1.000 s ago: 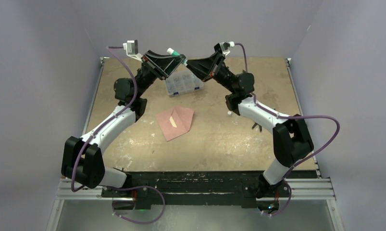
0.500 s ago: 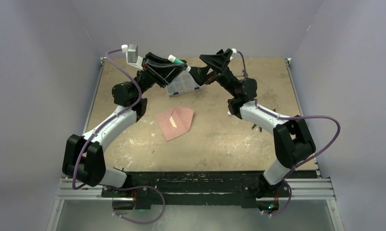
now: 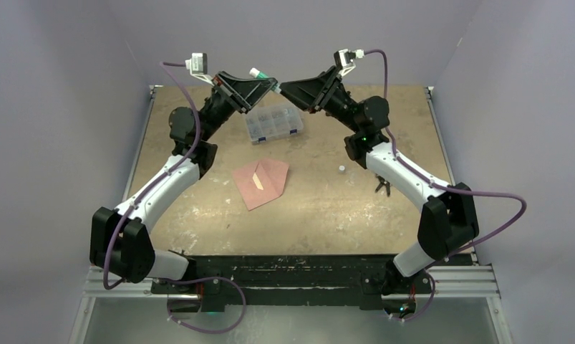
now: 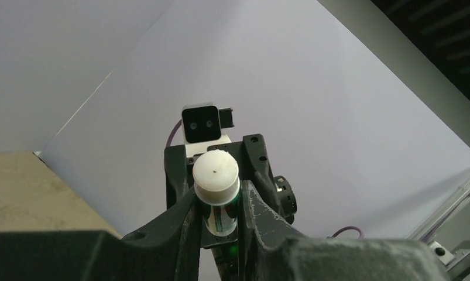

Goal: Place the letter into the envelope and seal it

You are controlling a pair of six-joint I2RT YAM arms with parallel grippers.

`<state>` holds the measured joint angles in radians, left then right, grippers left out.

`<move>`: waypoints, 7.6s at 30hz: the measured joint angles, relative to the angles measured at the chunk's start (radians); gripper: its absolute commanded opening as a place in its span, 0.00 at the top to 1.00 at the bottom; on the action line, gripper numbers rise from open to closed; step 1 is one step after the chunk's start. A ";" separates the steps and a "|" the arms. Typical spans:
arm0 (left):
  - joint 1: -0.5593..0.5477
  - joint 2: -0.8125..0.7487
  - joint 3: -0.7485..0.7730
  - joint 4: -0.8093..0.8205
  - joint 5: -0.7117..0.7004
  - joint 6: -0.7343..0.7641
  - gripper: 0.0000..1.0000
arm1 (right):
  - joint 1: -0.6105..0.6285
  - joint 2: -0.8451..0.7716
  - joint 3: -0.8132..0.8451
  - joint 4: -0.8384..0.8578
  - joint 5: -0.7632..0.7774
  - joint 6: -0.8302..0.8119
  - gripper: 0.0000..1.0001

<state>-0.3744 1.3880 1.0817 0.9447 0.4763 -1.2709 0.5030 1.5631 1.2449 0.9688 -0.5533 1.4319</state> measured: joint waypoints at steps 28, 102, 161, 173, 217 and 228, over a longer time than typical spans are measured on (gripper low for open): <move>-0.003 0.000 0.023 0.143 0.139 0.137 1.00 | 0.042 0.022 -0.096 0.176 0.048 0.472 1.00; -0.035 0.049 0.086 0.016 0.097 0.136 1.00 | 0.005 -0.131 -0.150 -0.063 0.123 0.085 1.00; -0.032 0.092 0.044 0.491 0.145 0.165 1.00 | 0.067 0.101 0.000 0.356 0.003 0.523 0.80; -0.029 0.067 0.034 0.434 0.145 0.240 0.53 | 0.067 0.097 -0.019 0.349 0.003 0.529 0.96; 0.153 0.035 0.120 0.137 0.468 0.061 0.71 | 0.021 0.019 -0.084 0.101 -0.090 0.404 0.96; 0.156 0.035 0.119 0.143 0.479 0.070 1.00 | 0.020 0.019 -0.080 0.097 -0.092 0.404 0.67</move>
<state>-0.2180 1.4227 1.2011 1.0874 0.9550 -1.2011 0.5232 1.5826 1.1652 1.0660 -0.6453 1.8355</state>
